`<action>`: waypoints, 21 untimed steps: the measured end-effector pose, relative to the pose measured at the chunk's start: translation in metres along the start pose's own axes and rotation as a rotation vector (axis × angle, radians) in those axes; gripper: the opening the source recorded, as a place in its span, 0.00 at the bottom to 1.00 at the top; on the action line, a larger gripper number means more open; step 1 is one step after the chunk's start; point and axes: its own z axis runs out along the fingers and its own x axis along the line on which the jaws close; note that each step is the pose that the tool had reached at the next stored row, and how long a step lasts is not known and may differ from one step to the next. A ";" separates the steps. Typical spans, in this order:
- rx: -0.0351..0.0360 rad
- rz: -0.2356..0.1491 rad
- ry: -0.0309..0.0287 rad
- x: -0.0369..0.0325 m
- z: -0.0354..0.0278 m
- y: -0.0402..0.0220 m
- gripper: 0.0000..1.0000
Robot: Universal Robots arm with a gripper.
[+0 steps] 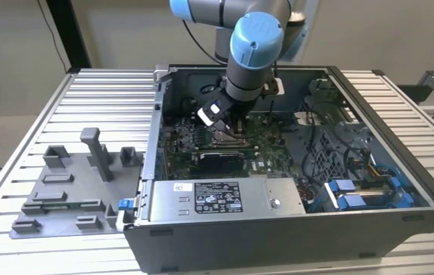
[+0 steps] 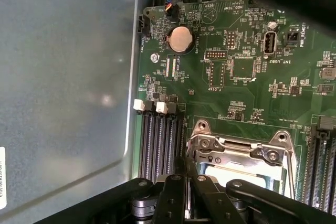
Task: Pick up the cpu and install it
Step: 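Place the cpu into insertion slot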
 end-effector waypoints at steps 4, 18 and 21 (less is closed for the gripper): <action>0.0005 0.000 -0.0003 0.0035 -0.0083 0.0003 0.00; -0.0003 0.001 0.0059 0.0110 -0.0255 -0.0002 0.00; -0.0002 0.002 0.0056 0.0114 -0.0265 -0.0010 0.00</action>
